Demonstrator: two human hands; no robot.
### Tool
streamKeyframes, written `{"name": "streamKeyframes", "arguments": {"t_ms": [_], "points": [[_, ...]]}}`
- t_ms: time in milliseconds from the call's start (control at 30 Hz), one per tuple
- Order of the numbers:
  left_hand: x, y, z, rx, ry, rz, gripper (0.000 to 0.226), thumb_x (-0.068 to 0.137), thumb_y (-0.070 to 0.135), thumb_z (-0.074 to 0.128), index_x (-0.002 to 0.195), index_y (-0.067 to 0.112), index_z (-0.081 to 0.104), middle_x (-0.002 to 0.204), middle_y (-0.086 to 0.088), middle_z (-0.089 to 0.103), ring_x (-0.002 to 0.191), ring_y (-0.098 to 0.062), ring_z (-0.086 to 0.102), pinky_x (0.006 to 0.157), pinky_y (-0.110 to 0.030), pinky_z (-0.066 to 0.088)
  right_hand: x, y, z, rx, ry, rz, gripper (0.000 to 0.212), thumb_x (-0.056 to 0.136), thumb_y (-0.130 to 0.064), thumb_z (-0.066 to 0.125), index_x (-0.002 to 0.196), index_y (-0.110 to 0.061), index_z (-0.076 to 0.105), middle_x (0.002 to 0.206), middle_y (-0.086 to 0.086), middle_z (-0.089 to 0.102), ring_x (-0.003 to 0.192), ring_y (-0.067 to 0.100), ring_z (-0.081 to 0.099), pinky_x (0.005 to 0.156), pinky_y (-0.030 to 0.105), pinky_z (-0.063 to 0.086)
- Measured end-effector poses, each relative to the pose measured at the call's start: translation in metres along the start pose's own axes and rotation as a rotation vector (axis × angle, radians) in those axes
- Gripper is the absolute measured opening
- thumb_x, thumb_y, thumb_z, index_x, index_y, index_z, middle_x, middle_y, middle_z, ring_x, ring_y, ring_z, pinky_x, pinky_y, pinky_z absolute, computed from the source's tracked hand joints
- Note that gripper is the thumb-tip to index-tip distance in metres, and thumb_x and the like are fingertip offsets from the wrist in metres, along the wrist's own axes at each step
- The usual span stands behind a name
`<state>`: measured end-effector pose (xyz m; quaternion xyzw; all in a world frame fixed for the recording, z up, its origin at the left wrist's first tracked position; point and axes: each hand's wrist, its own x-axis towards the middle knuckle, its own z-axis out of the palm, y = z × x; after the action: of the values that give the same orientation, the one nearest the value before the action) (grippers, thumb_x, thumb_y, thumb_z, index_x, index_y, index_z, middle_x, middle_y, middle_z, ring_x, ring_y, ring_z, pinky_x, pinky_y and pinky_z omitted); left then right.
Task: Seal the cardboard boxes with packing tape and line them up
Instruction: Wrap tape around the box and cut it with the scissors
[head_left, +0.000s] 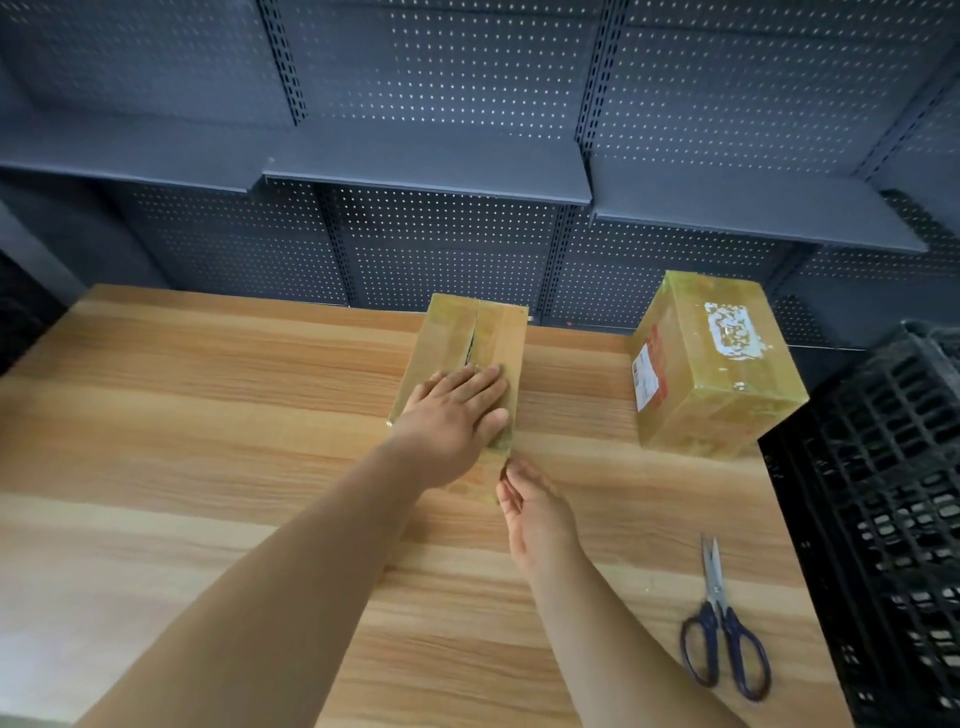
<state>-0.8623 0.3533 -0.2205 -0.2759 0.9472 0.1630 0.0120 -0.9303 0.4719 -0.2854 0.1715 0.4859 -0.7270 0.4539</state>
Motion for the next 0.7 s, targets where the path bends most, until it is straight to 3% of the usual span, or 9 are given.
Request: {"name": "streamKeyframes", "arguments": {"t_ms": [167,233,300,367,400,533,600,700], "points": [[-0.001,0.001,0.007,0.192,-0.026,0.003,0.087,0.086,0.078,0.023,0.156,0.031,-0.002,0.161,0.018,-0.013,0.149,-0.008,-0.009,0.121,-0.037,-0.006,-0.015,-0.004,-0.008,-0.249,-0.089,-0.183,0.016,0.096,-0.006,0.058,0.102,-0.014,0.071,0.097,-0.003,0.073,0.094,0.011,0.067,0.084,0.023,0.051],[-0.002,0.004,0.012,0.254,-0.011,-0.007,0.092,0.086,0.077,0.026,0.156,0.027,-0.006,0.161,0.014,-0.016,0.149,-0.012,-0.011,0.122,-0.04,-0.005,-0.02,0.009,-0.009,-0.455,-0.094,-0.349,0.021,0.096,-0.005,0.059,0.104,-0.019,0.072,0.105,-0.012,0.067,0.102,0.006,0.062,0.089,0.018,0.046],[-0.003,0.007,0.014,0.3,-0.021,0.005,0.097,0.085,0.078,0.029,0.155,0.024,-0.011,0.16,0.011,-0.02,0.149,-0.016,-0.015,0.121,-0.043,-0.005,-0.018,0.023,-0.008,-0.672,-0.058,-0.522,0.025,0.097,-0.002,0.056,0.114,-0.013,0.071,0.118,-0.015,0.058,0.116,0.006,0.055,0.094,0.011,0.041],[-0.003,0.005,0.011,0.272,-0.03,0.021,0.099,0.085,0.078,0.033,0.155,0.024,-0.011,0.161,0.011,-0.02,0.149,-0.015,-0.015,0.121,-0.043,-0.006,-0.019,0.03,-0.008,-0.748,-0.048,-0.553,0.03,0.099,-0.001,0.05,0.125,-0.009,0.065,0.126,-0.014,0.05,0.121,0.002,0.049,0.094,0.003,0.038],[-0.002,0.002,0.008,0.238,-0.041,0.029,0.099,0.085,0.076,0.036,0.155,0.025,-0.009,0.161,0.012,-0.019,0.149,-0.014,-0.015,0.121,-0.042,-0.006,-0.017,0.03,-0.011,-0.776,-0.048,-0.553,0.032,0.1,-0.001,0.048,0.128,-0.008,0.062,0.129,-0.013,0.049,0.122,0.003,0.049,0.097,0.005,0.039],[-0.003,-0.003,-0.004,0.148,-0.105,0.077,0.1,0.086,0.062,0.05,0.155,0.023,-0.01,0.161,0.011,-0.019,0.148,-0.01,-0.017,0.121,-0.036,-0.011,-0.004,0.021,-0.029,-0.911,-0.058,-0.461,0.037,0.101,-0.003,0.047,0.136,-0.01,0.056,0.143,-0.001,0.048,0.133,0.016,0.048,0.114,0.033,0.037],[-0.005,-0.006,-0.005,0.066,-0.068,0.084,0.099,0.087,0.055,0.058,0.156,0.024,-0.007,0.162,0.011,-0.016,0.149,-0.009,-0.013,0.119,-0.03,-0.014,-0.005,0.008,-0.034,-0.841,-0.057,-0.405,0.039,0.101,-0.008,0.05,0.139,-0.015,0.054,0.143,-0.003,0.05,0.127,0.014,0.054,0.11,0.034,0.042],[-0.01,-0.013,-0.004,0.015,0.009,0.109,0.091,0.086,0.053,0.065,0.156,0.022,0.014,0.163,0.01,0.003,0.15,-0.012,-0.002,0.115,-0.023,-0.012,-0.013,-0.008,-0.026,-0.863,-0.208,-0.588,0.032,0.097,-0.016,0.059,0.128,-0.022,0.065,0.127,-0.008,0.063,0.112,0.004,0.061,0.097,0.033,0.052]]}}
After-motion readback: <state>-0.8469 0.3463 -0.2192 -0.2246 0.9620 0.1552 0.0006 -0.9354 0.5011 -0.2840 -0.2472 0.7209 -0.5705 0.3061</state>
